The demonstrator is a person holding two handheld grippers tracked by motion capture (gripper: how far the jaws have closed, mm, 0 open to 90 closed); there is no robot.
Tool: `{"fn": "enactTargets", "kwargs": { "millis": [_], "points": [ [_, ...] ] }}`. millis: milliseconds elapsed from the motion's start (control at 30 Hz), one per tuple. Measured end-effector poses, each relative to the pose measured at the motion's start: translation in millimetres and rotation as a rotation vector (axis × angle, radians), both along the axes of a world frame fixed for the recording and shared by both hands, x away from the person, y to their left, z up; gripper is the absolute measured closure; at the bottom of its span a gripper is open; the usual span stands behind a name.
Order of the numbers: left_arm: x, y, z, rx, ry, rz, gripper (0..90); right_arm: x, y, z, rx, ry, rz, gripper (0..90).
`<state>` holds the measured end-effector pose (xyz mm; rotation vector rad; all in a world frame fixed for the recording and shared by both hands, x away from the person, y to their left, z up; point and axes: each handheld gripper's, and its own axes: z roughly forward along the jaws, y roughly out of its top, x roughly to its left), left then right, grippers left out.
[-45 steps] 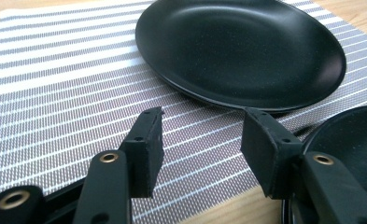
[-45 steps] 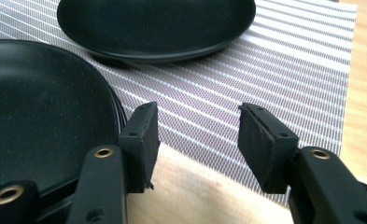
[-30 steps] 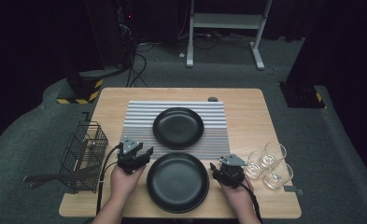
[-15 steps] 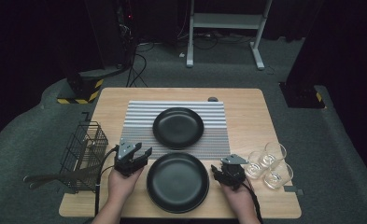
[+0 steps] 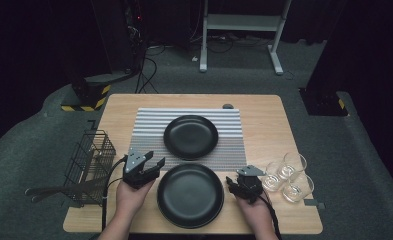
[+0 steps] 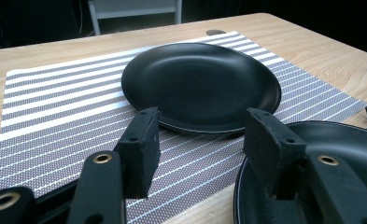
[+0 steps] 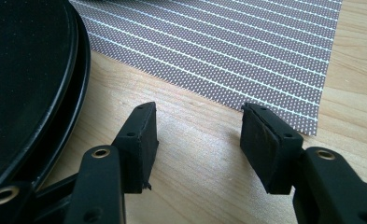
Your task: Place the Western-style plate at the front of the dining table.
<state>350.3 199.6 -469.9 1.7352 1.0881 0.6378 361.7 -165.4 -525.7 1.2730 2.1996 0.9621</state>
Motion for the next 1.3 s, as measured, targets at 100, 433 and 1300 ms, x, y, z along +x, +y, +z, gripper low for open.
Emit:
{"fn": "enactTargets", "kwargs": {
  "millis": [100, 433, 1300],
  "points": [
    [-0.6, 0.5, 2.3, 0.003, -0.006, 0.0, 44.0, 0.0, 0.3, 0.0, -0.002, -0.001, -0.002, 46.2],
    [-4.1, 2.8, 5.0, -0.015, -0.009, 0.011, 44.0, 0.0, 0.7, 0.0, -0.004, -0.001, -0.005, 46.4],
    [-5.9, -5.1, 32.3, -0.011, -0.041, -0.039, 38.0, -0.4, 1.5, 0.1, -0.003, 0.0, 0.001, 46.4]
  ]
}}
